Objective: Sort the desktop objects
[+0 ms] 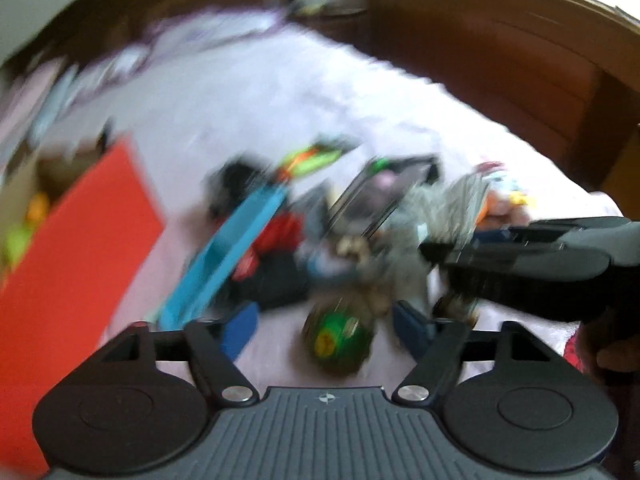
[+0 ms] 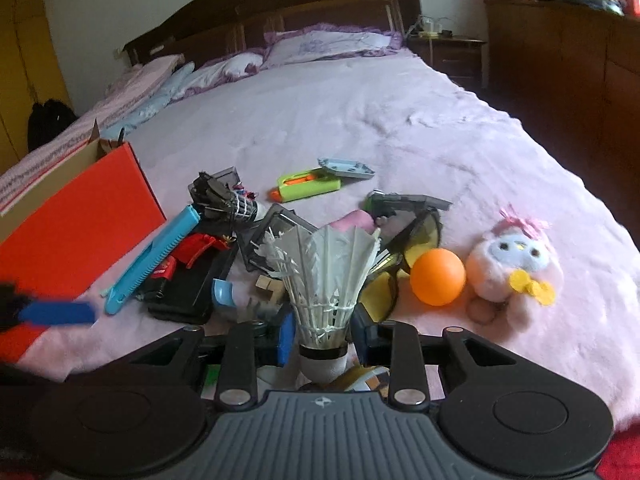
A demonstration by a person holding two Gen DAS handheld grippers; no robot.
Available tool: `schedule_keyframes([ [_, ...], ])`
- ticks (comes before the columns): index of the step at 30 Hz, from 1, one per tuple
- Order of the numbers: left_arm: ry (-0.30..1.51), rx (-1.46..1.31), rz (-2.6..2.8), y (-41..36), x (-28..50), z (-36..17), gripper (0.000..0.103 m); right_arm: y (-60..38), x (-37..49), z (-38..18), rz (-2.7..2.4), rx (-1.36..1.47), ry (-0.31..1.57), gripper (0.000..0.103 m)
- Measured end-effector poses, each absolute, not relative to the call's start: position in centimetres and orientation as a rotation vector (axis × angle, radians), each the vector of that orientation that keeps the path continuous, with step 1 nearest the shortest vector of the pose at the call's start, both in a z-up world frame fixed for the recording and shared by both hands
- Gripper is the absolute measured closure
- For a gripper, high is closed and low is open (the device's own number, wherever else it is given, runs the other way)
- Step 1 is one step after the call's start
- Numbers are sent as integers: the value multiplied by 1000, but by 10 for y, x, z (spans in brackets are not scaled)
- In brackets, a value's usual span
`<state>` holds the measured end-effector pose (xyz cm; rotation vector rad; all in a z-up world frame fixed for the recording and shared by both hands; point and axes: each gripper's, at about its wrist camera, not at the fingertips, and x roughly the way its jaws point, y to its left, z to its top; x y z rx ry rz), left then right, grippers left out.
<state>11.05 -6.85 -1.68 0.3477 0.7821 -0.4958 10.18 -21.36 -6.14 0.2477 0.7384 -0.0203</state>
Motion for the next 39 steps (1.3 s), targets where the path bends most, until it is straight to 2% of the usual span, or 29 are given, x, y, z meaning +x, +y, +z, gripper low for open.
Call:
schedule_keyframes([
  [1, 768, 387, -524, -76, 114, -18, 48, -216, 99, -61, -23, 263, 736, 72],
  [3, 754, 459, -575, -92, 122, -23, 65, -221, 94, -61, -29, 292, 732, 72],
  [5, 770, 476, -609, -99, 131, -30, 72, -227, 88, -61, -34, 322, 728, 71],
  [14, 815, 545, -694, -108, 155, -66, 67, -239, 78, -71, -46, 374, 716, 72],
  [17, 824, 537, -692, -107, 160, -73, 68, -242, 76, -75, -50, 386, 714, 73],
  [18, 813, 543, -697, -107, 159, -73, 72, -242, 77, -75, -51, 387, 713, 73],
  [20, 789, 543, -705, -108, 154, -70, 79, -243, 77, -74, -50, 392, 711, 73],
  [22, 772, 516, -705, -105, 150, -61, 82, -243, 76, -73, -50, 396, 709, 73],
  [31, 712, 317, -631, -72, 123, -15, 82, -227, 70, -48, 3, 374, 663, 73],
  [39, 778, 185, -440, -24, 110, 3, 82, -189, 72, -31, 110, 321, 669, 73],
])
